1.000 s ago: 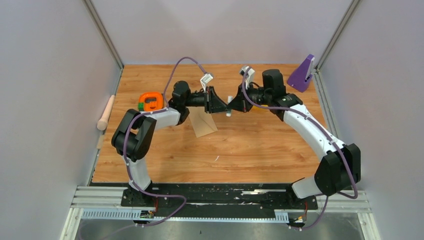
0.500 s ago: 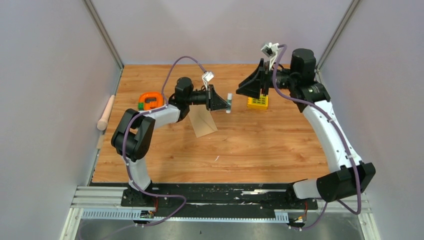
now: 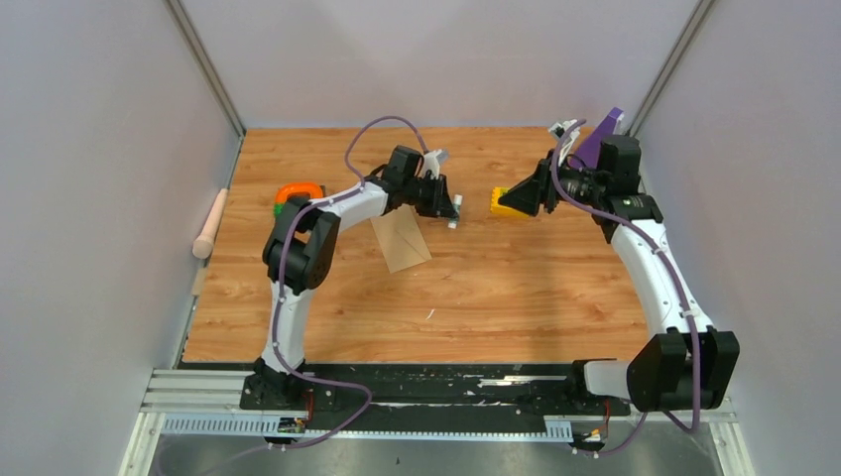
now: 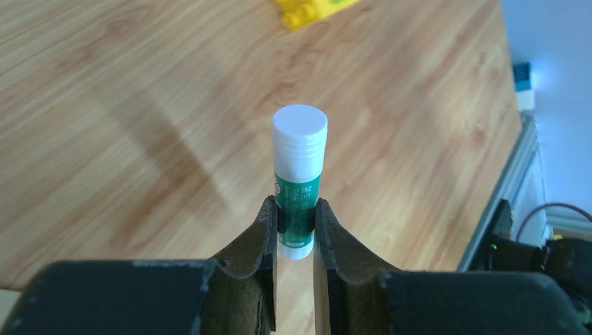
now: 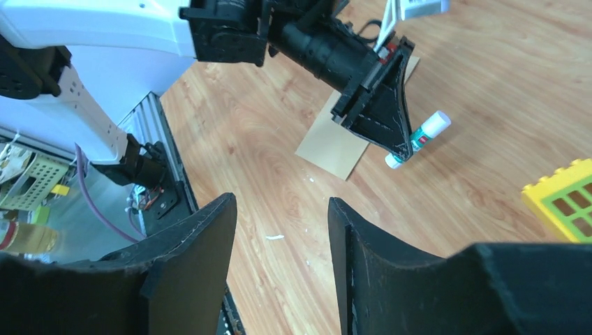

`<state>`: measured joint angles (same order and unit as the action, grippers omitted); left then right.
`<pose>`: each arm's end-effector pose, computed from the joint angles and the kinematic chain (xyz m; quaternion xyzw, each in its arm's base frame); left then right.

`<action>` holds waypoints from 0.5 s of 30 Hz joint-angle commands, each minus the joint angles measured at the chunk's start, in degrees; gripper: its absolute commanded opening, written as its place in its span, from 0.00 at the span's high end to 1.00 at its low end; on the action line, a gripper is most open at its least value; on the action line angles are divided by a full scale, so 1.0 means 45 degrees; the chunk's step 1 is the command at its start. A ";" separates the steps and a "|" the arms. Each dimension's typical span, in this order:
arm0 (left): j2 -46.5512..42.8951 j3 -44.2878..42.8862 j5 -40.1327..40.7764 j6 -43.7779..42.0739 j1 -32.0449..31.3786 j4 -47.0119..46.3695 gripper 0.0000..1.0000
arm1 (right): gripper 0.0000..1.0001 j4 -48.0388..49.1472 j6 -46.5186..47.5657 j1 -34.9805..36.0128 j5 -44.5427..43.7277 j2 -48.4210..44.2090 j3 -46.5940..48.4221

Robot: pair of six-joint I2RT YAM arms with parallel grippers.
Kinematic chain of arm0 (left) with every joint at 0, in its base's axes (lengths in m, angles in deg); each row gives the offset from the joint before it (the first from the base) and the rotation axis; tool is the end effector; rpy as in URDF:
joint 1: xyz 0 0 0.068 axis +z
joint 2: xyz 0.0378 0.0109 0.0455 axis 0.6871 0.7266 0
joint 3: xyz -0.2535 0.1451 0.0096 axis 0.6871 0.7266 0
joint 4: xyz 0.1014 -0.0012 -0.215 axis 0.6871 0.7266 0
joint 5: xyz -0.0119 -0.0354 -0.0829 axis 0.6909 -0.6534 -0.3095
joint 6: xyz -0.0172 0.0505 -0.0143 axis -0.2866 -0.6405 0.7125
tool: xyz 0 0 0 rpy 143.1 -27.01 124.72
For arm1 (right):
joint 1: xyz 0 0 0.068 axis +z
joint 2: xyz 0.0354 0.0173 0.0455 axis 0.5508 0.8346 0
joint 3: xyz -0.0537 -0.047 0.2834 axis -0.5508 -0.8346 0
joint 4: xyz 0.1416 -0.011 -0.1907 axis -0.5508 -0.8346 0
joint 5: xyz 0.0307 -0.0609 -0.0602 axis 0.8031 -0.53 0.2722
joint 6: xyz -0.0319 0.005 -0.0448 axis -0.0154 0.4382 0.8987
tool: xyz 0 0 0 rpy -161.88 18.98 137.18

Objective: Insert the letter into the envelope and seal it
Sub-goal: Place the solid glue at the center of the board.

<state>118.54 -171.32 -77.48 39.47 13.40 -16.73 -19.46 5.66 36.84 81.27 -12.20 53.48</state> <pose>0.3891 -0.2502 0.2227 0.1692 0.8505 -0.4383 0.2367 0.2460 0.0474 0.3778 -0.2561 0.7420 0.4581 0.4172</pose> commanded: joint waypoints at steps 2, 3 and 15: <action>0.1847 -0.2630 0.1000 0.0692 -0.0106 0.1710 1.00 | 0.47 0.1393 0.0077 -0.0563 0.0136 -0.0619 -0.0136; 0.2300 -0.3106 0.1034 0.0738 -0.0159 0.1760 1.00 | 0.47 0.1469 0.0066 -0.0623 0.0131 -0.0694 -0.0229; 0.4514 -0.5405 0.1893 0.1196 -0.0547 0.2941 0.77 | 0.46 0.2013 -0.0253 -0.1187 0.0334 -0.1057 -0.0859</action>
<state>136.68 -193.04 -71.58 44.02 11.54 -6.30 -13.58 5.05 31.97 81.27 -15.48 49.94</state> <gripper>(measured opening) 0.236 0.540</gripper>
